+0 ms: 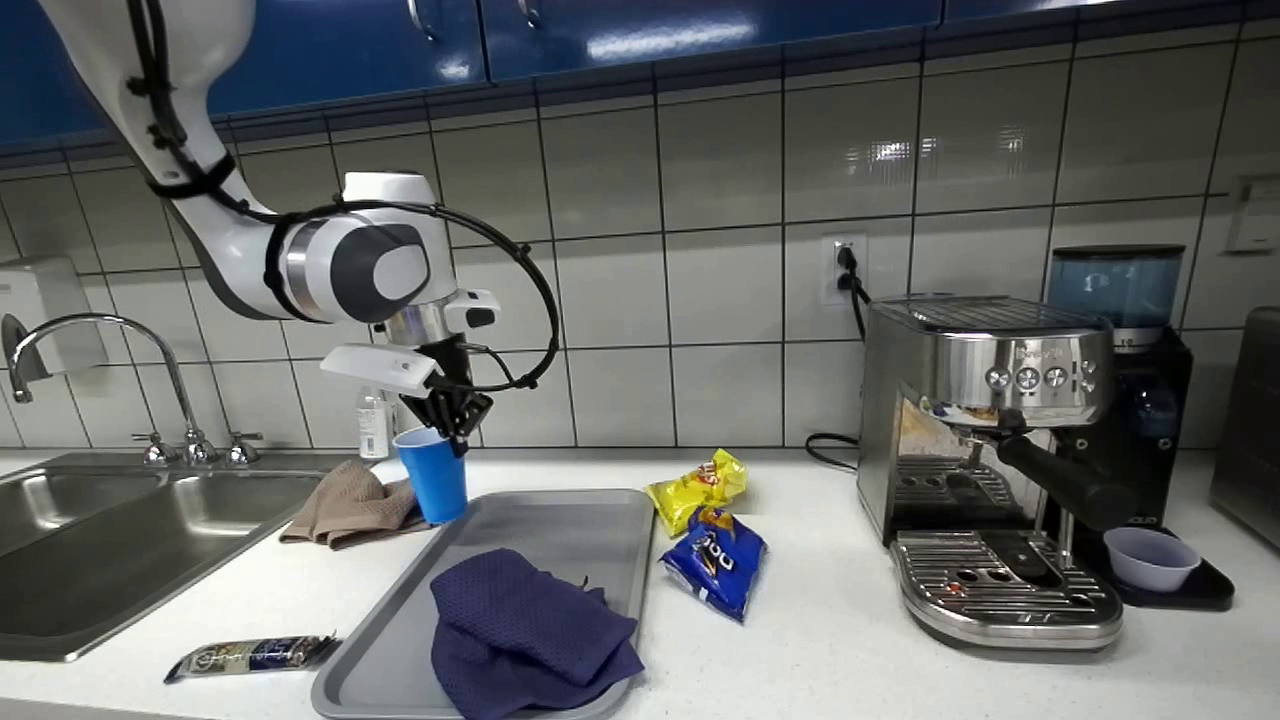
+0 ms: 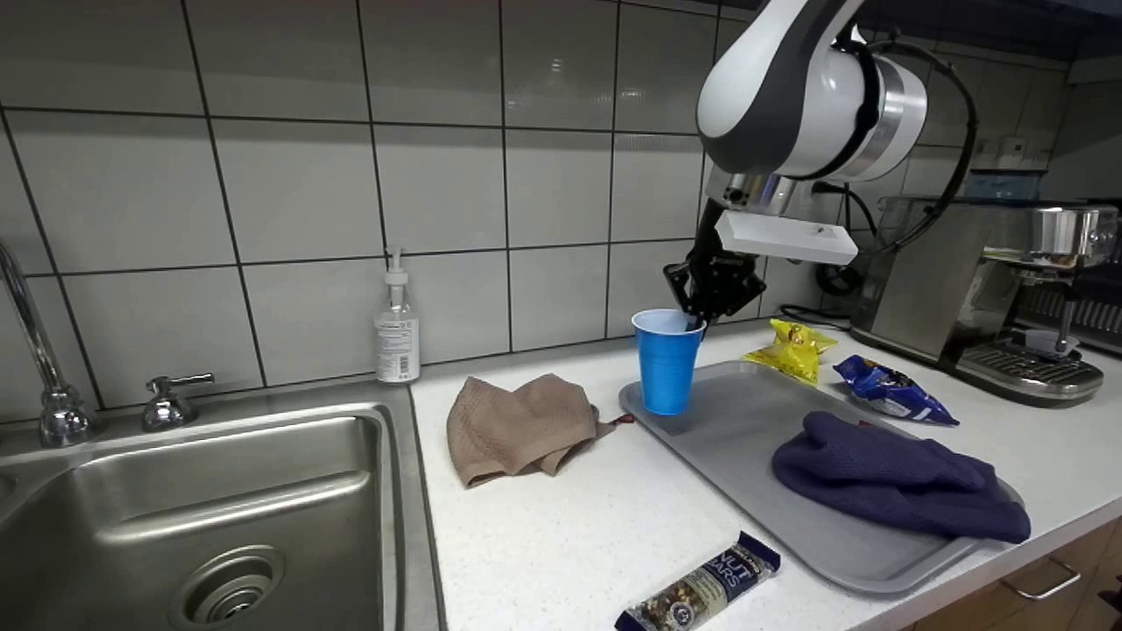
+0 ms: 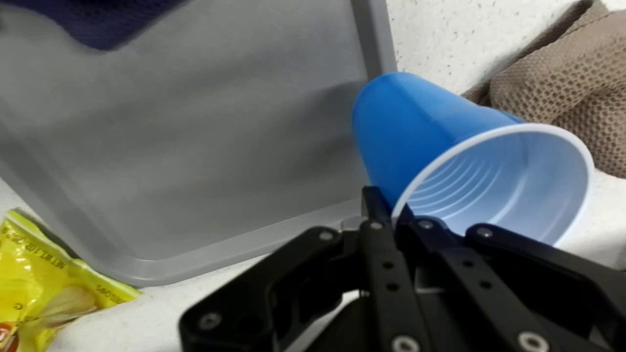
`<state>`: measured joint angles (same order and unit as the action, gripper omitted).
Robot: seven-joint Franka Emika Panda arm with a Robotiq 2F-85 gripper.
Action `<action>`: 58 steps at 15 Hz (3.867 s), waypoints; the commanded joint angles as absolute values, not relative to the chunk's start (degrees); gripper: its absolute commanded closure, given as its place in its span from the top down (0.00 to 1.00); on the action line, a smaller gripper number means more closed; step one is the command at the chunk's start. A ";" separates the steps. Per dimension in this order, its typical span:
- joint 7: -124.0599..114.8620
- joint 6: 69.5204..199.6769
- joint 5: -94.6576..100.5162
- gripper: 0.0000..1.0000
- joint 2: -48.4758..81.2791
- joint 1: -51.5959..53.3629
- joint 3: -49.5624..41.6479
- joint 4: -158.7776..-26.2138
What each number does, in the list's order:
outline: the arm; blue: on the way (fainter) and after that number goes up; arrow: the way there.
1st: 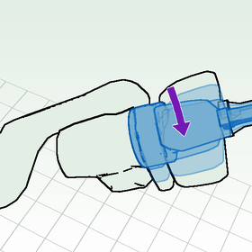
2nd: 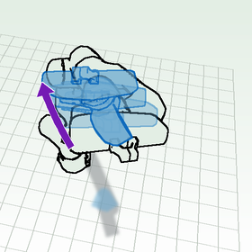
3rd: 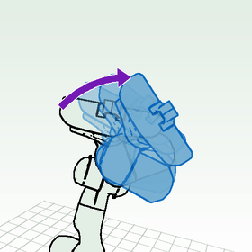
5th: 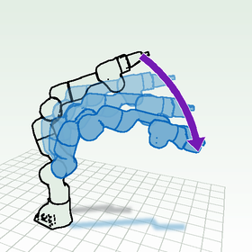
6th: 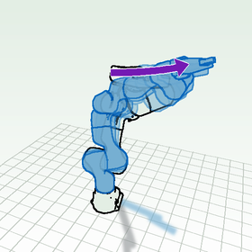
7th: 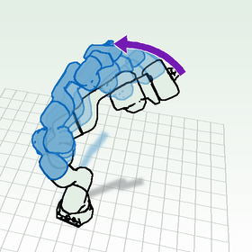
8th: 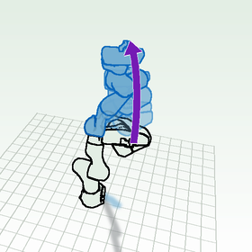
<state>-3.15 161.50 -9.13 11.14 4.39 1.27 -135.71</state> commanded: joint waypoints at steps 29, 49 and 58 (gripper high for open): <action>-11.02 162.92 -7.80 0.75 19.64 3.29 -2.12 -127.80; -3.36 164.57 -9.59 1.00 6.11 1.75 0.95 -138.11; 11.19 163.64 -17.60 1.00 -0.94 3.95 6.45 -145.89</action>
<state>5.54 163.94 -13.96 2.57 3.74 4.99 -142.87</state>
